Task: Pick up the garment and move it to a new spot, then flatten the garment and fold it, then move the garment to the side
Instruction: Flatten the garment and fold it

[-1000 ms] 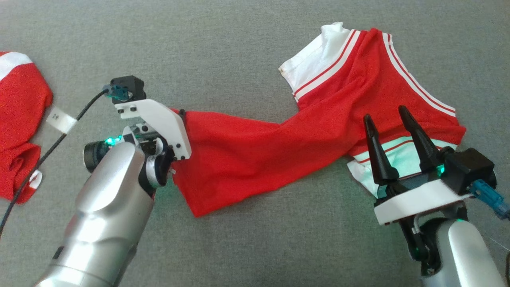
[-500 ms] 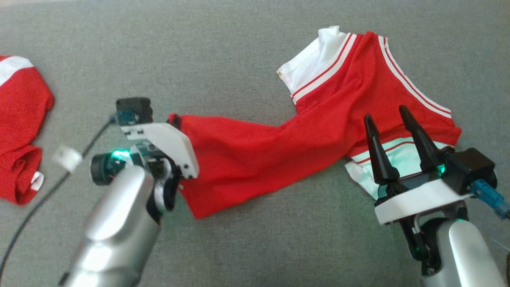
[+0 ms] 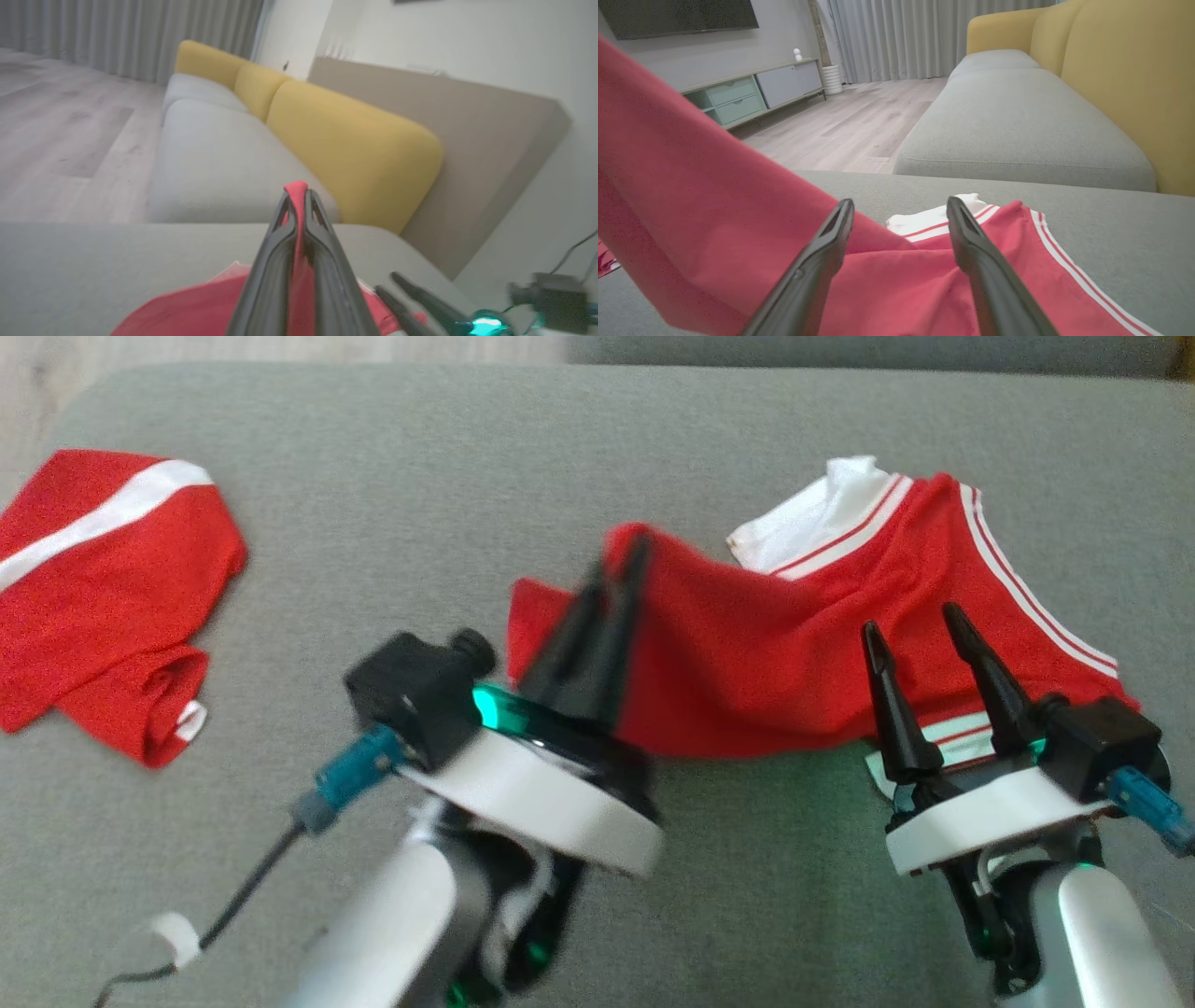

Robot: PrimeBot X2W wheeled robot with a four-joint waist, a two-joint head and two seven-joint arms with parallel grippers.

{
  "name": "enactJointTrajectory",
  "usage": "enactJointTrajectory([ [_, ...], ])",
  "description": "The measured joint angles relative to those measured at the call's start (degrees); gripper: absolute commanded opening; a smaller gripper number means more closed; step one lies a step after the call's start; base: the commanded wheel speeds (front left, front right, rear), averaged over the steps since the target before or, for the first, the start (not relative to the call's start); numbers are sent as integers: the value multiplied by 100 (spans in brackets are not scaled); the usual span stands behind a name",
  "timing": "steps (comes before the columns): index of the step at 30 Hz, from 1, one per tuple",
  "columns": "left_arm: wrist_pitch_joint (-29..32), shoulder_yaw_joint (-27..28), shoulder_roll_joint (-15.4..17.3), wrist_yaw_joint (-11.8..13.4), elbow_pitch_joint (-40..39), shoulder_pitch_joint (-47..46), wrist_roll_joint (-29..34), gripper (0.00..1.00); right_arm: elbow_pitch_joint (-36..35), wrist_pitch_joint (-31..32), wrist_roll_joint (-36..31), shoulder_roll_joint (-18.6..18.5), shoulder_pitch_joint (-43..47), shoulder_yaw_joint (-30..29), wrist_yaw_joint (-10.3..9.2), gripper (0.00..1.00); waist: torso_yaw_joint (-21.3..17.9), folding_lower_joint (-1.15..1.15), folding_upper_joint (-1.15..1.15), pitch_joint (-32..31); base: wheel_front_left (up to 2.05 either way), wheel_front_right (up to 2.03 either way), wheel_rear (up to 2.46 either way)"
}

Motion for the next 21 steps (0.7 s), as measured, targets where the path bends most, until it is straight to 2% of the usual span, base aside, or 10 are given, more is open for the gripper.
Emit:
enactJointTrajectory([
  [5, 45, -456, -256, -149, -700, 4, -132, 0, 3, 1, 1, 0, 8, -4, 0, 100, 197, 0, 0, -172, 0, 0, 0],
  [8, 71, -505, -314, -147, -688, -36, -136, 0, 10, 1, 11, 0, 8, 23, 0, 100, 180, 0, 0, -207, 0, 0, 0],
  [11, 66, -461, -376, -151, -332, -260, -233, 0, 57, -2, 57, 1, 8, 23, 0, 100, 88, 0, 0, -193, 0, 0, 0],
  [13, -19, -293, -378, -147, 119, -526, -200, 0, 65, -8, 59, 1, 8, 25, 0, 100, 12, 0, 0, -160, 0, 0, 0],
  [14, -153, -37, -352, -149, 693, -786, -131, 0, 64, -26, 59, 3, 6, 40, 0, 100, -72, 0, 0, -102, 0, 0, 0],
  [21, -1093, 570, 218, -191, 3165, -1646, 580, 0, 43, -69, 57, 7, -71, 133, 0, 100, -394, 1, 0, 279, 0, 0, 0],
])
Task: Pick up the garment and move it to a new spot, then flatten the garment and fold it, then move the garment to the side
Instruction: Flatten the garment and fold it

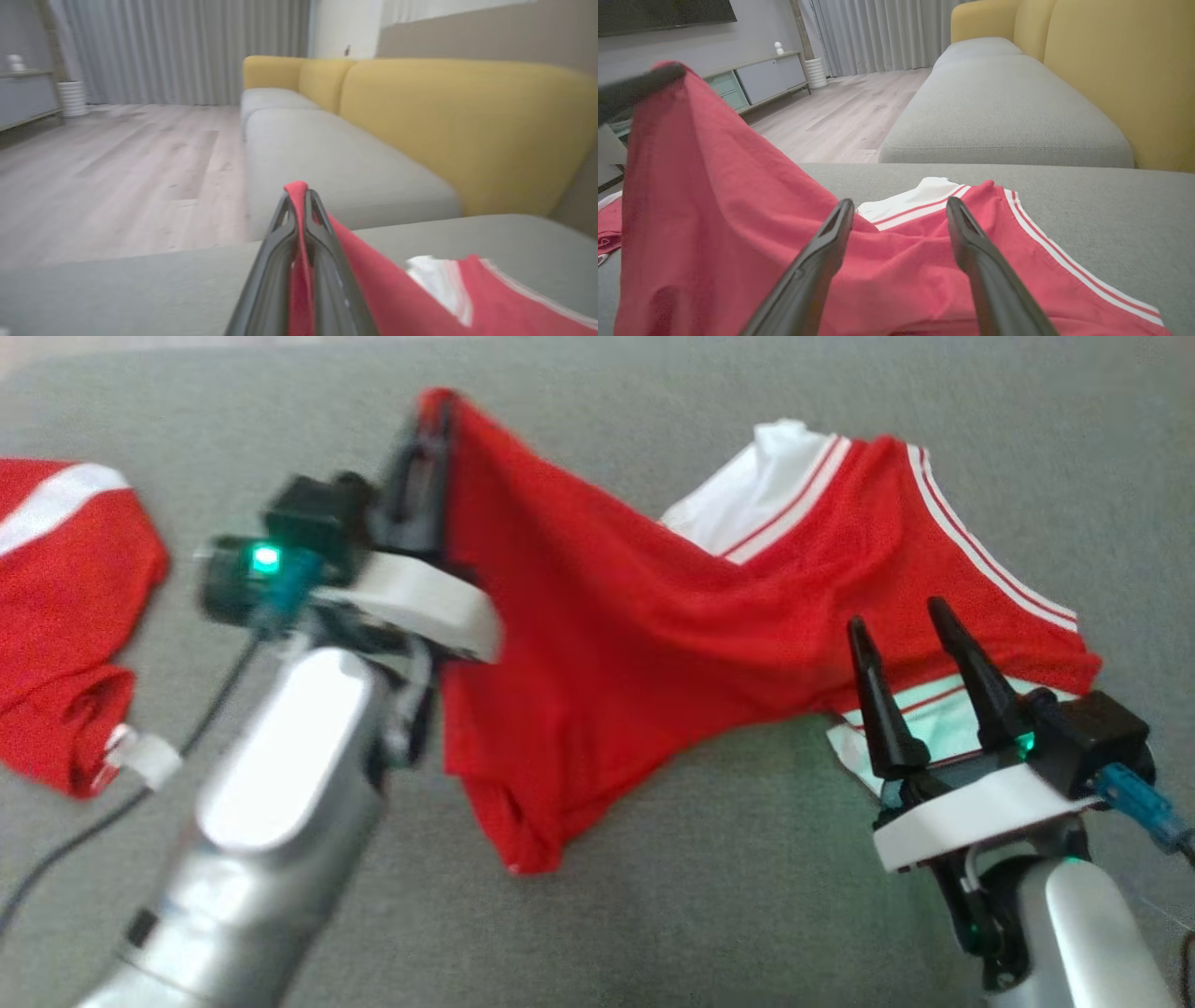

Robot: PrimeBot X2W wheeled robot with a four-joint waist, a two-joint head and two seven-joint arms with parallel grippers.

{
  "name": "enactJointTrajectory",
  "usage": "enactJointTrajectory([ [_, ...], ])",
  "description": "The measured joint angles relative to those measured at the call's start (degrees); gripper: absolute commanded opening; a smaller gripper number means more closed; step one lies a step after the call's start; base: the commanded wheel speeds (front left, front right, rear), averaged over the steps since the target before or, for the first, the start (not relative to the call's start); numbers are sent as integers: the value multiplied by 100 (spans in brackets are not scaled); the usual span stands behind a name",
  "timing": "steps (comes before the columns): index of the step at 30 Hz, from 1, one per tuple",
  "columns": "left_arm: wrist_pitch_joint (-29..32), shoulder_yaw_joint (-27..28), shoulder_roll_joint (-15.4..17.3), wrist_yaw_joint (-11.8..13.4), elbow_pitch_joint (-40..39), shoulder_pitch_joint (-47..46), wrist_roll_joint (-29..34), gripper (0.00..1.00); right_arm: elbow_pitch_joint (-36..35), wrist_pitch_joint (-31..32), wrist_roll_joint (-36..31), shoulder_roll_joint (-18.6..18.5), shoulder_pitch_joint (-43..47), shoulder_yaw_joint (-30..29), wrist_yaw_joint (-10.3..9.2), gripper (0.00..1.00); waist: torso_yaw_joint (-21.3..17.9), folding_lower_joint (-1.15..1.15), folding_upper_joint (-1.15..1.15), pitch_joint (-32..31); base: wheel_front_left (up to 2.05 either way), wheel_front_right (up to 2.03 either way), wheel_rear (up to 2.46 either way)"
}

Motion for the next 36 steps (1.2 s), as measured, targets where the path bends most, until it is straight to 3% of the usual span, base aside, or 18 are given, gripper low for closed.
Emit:
enactJointTrajectory([
  [10, -1190, 369, 370, -141, 2328, -1006, 309, 0, -96, -8, -59, 0, -239, 143, 0, 100, -510, 1, 0, 615, 0, 0, 0],
  [13, -1415, 512, 400, -30, 2702, -1290, 371, 0, -97, -8, -59, 0, -242, 225, 0, 100, -640, 0, 0, 717, 0, 0, 0],
  [20, -1572, 756, 597, -51, 3114, -1665, 397, 0, -78, -8, -59, 0, -344, 383, 0, 100, -849, -1, 0, 782, 0, 0, 0],
  [21, -1573, 816, 599, -69, 3132, -1680, 392, 9, -75, -8, -59, 0, -342, 409, 0, 100, -868, -1, 0, 781, 0, 0, 0],
  [22, -1582, 884, 593, -126, 3131, -1683, 361, 100, -64, -8, -59, 0, -339, 428, 0, 100, -881, -1, 0, 782, 0, 0, 0],
  [27, -1597, 1022, 212, -346, 3169, -1539, 158, 100, -38, -7, -58, 0, -341, 382, 0, 100, -796, -1, 0, 727, 0, 0, 0],
  [30, -1597, 1272, -108, -325, 2715, -1170, 109, 100, -25, -7, -57, 0, -340, 292, 0, 100, -680, -1, 0, 654, 0, 0, 0],
  [36, -1607, 1450, -527, -642, 1783, 138, 156, 100, 87, -10, -53, -2, -324, 145, 0, 100, -419, -1, 0, 397, 0, 0, 0],
])
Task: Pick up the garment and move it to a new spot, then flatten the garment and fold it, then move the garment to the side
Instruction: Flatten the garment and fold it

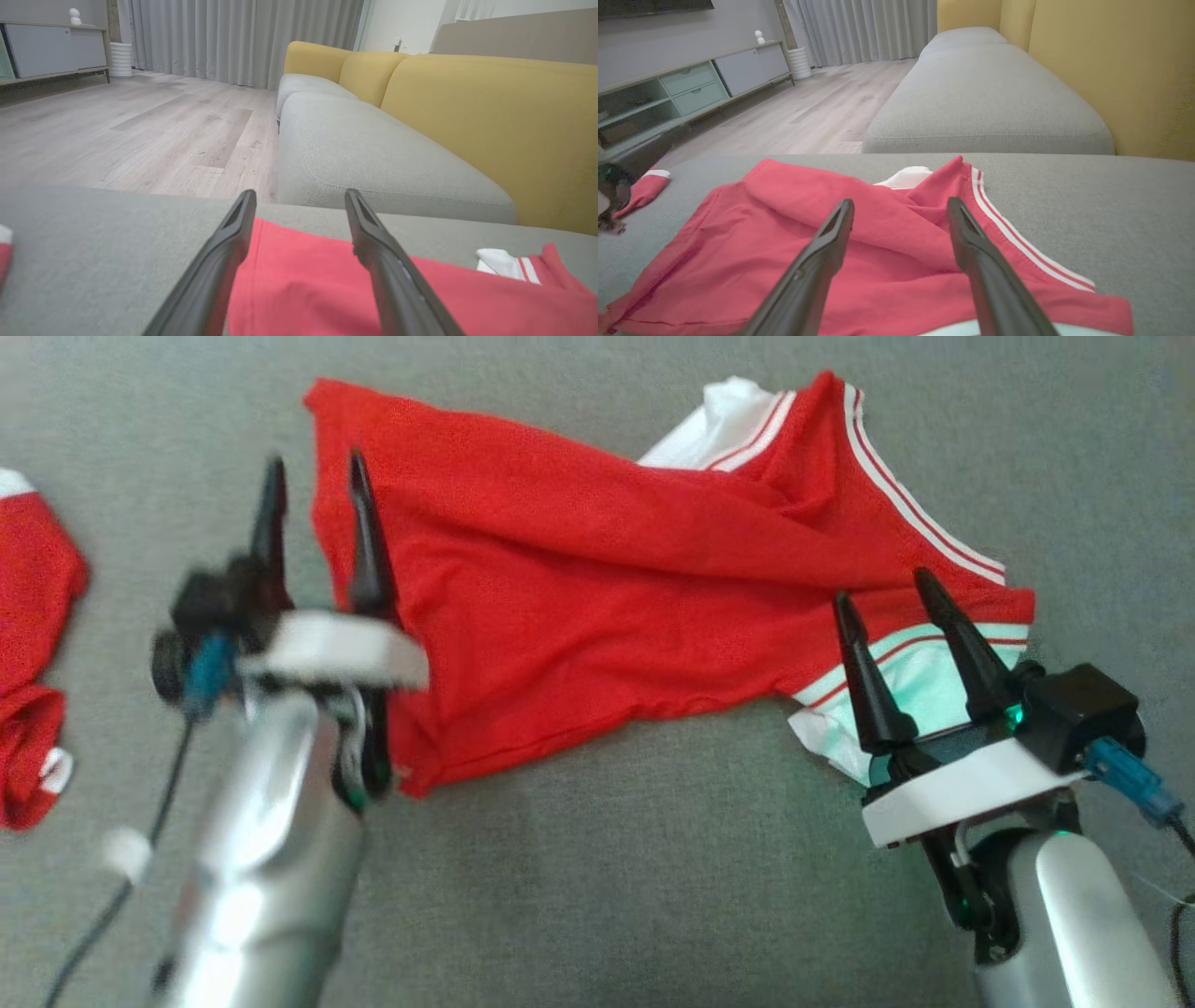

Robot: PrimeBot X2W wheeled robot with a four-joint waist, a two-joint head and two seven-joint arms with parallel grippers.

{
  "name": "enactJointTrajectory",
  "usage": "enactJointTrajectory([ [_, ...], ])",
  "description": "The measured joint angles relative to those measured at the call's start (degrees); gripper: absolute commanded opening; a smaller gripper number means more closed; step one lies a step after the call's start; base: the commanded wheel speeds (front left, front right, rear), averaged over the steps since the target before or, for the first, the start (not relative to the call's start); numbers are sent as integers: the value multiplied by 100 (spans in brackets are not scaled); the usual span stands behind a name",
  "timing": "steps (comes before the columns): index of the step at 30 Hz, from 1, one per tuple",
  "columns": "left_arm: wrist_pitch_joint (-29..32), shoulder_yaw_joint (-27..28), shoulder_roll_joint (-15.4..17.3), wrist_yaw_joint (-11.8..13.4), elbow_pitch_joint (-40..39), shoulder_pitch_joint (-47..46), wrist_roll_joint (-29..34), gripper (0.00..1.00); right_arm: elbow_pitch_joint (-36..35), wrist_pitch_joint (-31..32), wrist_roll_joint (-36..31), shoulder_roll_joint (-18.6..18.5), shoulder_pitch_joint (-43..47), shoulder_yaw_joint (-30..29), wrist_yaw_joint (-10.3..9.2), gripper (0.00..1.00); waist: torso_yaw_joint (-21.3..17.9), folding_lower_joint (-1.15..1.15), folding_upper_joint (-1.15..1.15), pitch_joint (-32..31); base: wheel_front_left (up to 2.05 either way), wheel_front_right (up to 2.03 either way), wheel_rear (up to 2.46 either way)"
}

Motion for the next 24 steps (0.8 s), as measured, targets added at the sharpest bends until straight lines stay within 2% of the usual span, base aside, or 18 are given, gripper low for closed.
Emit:
enactJointTrajectory([
  [6, -1, 172, -86, -102, -1016, 1377, 200, 100, 65, 2, 57, 0, 85, -129, 0, 100, 189, -1, 0, -405, 0, 0, 0],
  [13, -7, 181, -46, -171, -1699, 2924, 308, 100, 127, 66, 63, 3, 589, -365, 0, 100, 281, -2, 0, -904, 0, 0, 0],
  [20, -5, 356, -31, -158, -2181, 3583, 246, 100, 198, 79, 43, 18, 953, -556, 0, 100, 278, -1, 0, -1246, 0, 0, 0],
  [24, -7, 515, 82, -218, -2481, 3767, 232, 100, 208, 74, -5, 49, 1090, -605, 0, 100, 236, -1, 0, -1406, 0, 0, 0],
])
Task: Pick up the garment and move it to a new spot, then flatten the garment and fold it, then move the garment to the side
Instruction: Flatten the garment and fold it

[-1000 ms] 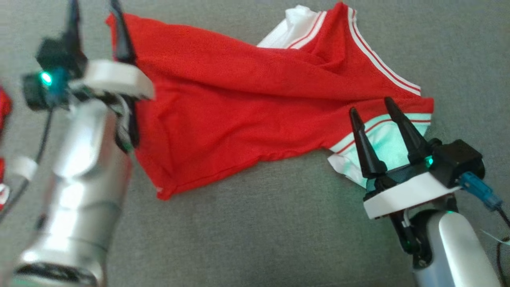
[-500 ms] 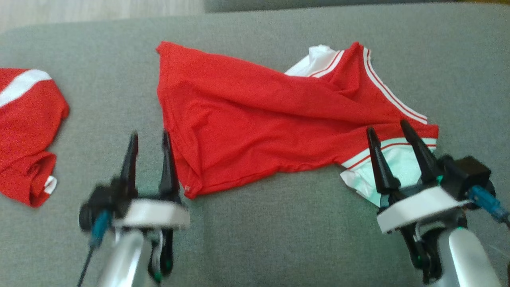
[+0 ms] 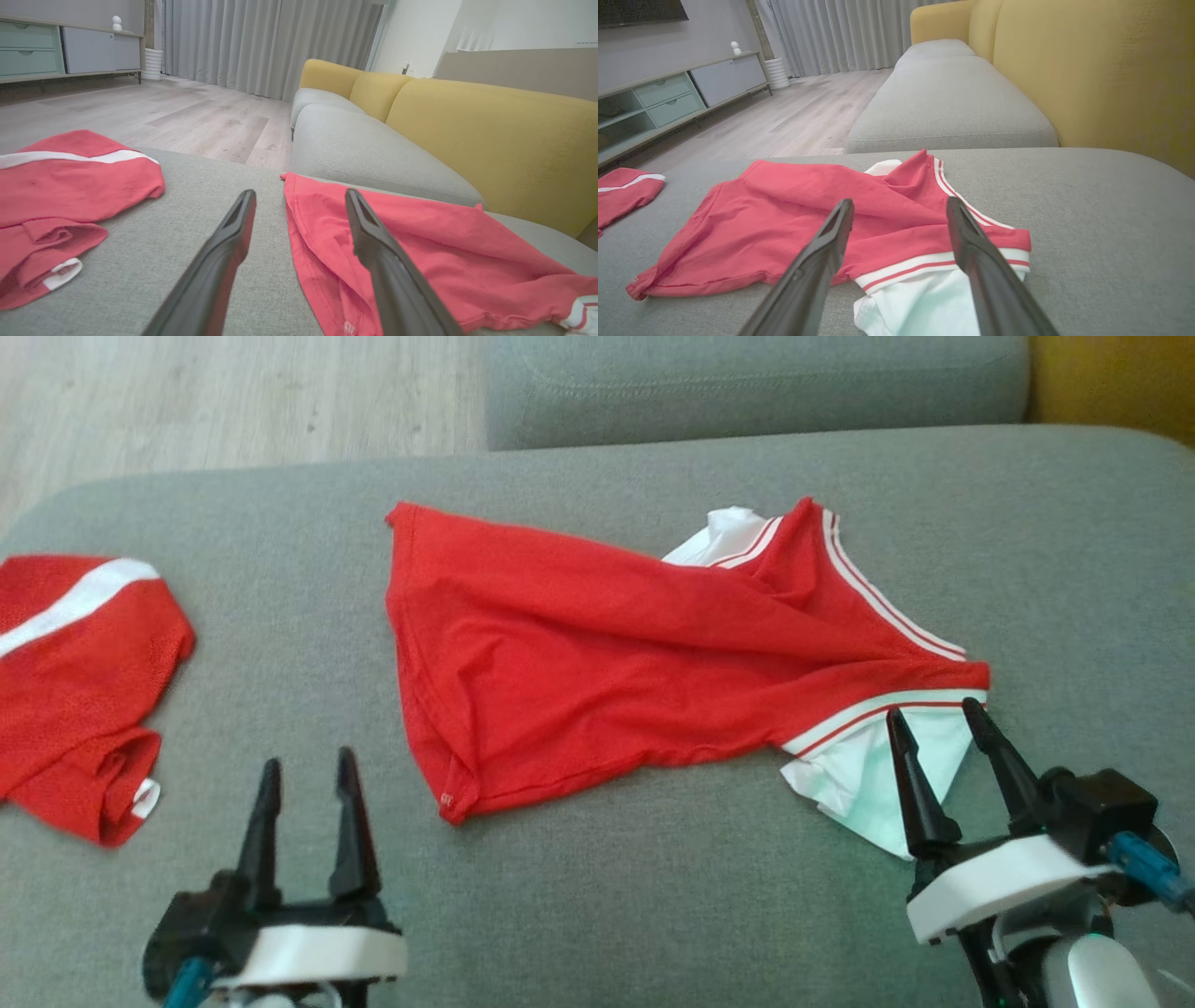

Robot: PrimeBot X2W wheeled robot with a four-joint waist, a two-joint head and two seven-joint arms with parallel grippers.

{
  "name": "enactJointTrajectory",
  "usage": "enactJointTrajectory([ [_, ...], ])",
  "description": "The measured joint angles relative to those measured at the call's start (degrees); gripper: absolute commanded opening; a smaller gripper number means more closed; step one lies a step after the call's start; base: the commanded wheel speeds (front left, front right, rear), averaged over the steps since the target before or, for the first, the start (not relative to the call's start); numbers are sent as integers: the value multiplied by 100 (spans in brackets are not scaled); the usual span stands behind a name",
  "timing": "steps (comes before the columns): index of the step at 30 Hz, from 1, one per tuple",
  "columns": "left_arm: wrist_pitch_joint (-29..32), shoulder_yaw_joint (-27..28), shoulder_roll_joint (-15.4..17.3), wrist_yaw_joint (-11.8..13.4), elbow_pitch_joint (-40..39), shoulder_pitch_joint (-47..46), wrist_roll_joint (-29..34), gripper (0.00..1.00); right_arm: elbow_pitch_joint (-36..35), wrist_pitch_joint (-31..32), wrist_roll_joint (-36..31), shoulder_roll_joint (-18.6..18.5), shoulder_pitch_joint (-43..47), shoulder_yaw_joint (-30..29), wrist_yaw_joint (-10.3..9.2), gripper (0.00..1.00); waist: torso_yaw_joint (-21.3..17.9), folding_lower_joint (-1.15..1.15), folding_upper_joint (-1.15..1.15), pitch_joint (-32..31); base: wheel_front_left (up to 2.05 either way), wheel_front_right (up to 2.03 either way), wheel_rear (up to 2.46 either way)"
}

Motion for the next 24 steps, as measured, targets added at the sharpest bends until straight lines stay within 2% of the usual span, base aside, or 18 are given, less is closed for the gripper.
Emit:
enactJointTrajectory([
  [13, 122, -21, 91, -4, -88, 224, 29, 100, -85, 4, -35, 42, 91, -31, 0, 100, -147, 1, 0, 5, 0, 0, 0],
  [17, 358, -282, 112, -112, 12, 203, 93, 100, -73, 51, -35, 44, 87, -76, 0, 100, -146, 1, 0, 48, 0, 0, 0],
  [24, 829, -864, 46, -233, 727, -111, 327, 100, 258, 253, -54, 51, 92, -288, 0, 100, -165, 1, 0, 137, 0, 0, 0],
])
